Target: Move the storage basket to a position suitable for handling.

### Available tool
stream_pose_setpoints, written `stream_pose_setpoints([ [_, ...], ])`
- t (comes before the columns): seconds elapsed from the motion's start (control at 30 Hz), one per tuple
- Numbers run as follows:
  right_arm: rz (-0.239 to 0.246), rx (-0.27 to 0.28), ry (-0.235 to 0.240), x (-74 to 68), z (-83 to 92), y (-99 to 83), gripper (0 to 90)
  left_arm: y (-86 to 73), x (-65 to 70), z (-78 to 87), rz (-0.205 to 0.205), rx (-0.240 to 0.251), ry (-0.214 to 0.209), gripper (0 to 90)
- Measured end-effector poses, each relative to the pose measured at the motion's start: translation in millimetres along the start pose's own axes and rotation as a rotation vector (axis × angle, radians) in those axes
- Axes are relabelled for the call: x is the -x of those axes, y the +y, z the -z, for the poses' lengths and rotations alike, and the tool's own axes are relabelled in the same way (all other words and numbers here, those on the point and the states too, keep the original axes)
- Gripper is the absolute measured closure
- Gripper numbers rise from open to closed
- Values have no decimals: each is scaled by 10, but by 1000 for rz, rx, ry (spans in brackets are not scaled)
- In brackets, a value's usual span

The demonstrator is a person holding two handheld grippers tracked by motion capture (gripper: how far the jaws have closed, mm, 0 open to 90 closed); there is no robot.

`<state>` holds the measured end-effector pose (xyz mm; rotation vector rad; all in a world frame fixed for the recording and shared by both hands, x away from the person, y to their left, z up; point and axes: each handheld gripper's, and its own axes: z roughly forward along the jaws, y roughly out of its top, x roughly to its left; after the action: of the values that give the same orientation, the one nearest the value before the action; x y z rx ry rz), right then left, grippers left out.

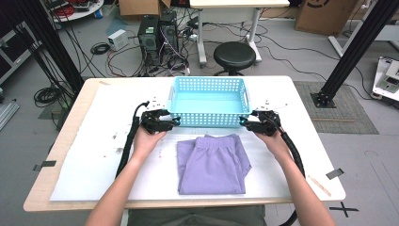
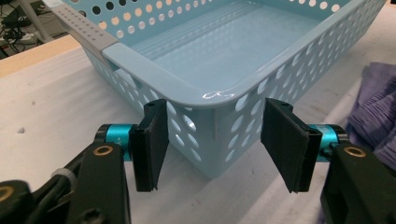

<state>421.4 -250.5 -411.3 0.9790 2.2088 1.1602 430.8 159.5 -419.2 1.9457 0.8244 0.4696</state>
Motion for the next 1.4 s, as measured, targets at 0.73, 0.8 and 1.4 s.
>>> stream_pose_setpoints([
  [0.73,0,-12,-8,-85,103,-151,468,-120,156,54,-1,-4,-16,423],
  [0.8,-1,-11,-10,-77,102,-161,468,-125,162,48,2,-1,-17,423],
  [1.4,-2,-6,-17,-85,114,-202,470,-135,162,15,10,12,-19,422],
])
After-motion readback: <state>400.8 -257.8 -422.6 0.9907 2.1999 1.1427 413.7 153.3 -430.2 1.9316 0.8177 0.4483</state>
